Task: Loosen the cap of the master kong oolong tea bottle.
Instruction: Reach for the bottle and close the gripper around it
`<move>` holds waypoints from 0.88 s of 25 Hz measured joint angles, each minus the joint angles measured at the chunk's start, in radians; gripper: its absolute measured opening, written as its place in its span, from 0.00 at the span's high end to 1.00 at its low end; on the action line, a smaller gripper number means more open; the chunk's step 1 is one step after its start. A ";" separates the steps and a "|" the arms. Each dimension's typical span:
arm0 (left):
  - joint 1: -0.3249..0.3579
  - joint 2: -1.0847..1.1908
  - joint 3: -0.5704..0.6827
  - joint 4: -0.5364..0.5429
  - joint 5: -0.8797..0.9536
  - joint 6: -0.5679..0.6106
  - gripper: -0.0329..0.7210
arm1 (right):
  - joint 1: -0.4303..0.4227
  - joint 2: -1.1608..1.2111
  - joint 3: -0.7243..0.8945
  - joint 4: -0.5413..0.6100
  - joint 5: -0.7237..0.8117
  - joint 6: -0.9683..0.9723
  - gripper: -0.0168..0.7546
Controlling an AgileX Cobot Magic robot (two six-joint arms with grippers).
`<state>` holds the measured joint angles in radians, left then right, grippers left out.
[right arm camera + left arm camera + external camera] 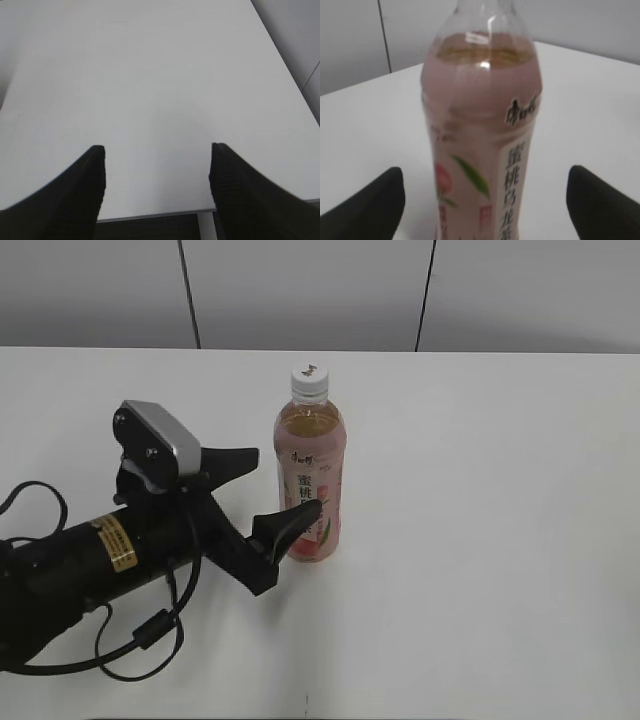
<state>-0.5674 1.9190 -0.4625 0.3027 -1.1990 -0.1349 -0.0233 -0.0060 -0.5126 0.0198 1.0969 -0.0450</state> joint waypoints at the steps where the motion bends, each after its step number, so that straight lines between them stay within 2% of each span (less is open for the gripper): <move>1: 0.000 0.000 -0.017 0.021 0.000 -0.003 0.17 | 0.000 0.000 0.000 0.000 0.000 0.000 0.34; 12: 0.000 0.069 -0.234 0.123 0.071 -0.101 0.18 | 0.000 0.000 0.000 0.000 0.000 0.000 0.34; 14: 0.000 0.082 -0.241 0.123 0.086 -0.107 0.24 | 0.000 0.000 0.000 0.000 0.000 0.000 0.34; 16: 0.000 0.088 -0.244 0.122 0.090 -0.108 0.37 | 0.000 0.000 0.000 0.001 0.000 0.000 0.34; 19: 0.001 0.088 -0.244 0.134 0.092 -0.108 0.38 | 0.000 0.039 -0.006 0.052 -0.009 -0.013 0.34; 22: 0.001 0.088 -0.244 0.155 0.087 -0.109 0.38 | 0.000 0.154 -0.037 0.188 -0.023 -0.123 0.34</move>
<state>-0.5664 2.0073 -0.7069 0.4574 -1.1117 -0.2435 -0.0233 0.1478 -0.5499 0.2075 1.0743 -0.1680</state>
